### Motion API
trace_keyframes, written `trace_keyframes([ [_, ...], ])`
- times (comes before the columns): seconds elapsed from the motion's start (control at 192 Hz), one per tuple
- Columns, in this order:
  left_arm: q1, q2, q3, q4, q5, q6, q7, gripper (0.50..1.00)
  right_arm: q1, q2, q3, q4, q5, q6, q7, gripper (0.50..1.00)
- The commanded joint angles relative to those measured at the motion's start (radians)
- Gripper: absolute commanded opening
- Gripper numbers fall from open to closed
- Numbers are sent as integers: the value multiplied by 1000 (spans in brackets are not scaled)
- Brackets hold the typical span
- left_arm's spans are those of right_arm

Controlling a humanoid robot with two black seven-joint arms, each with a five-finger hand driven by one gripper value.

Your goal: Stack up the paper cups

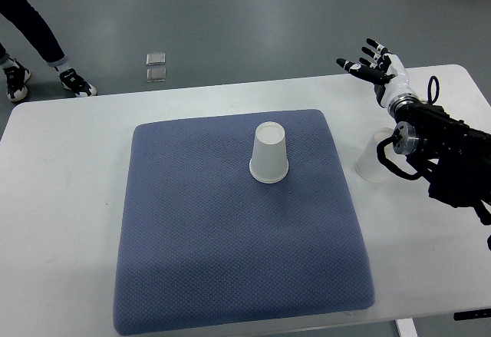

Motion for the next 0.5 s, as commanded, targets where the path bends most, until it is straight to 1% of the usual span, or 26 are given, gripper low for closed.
trace_keyframes([
  [0.0,0,0,-1,-1,-3,0,0,1000,2,0,1,0,0,0,0,917],
  [0.369,-1,0,1,-3,-3,0,0,1000,2,0,3,0,12,8,0,917],
  [0.494,-1,0,1,-3,-3,0,0,1000,4,0,4,2,20,25,-2,917],
])
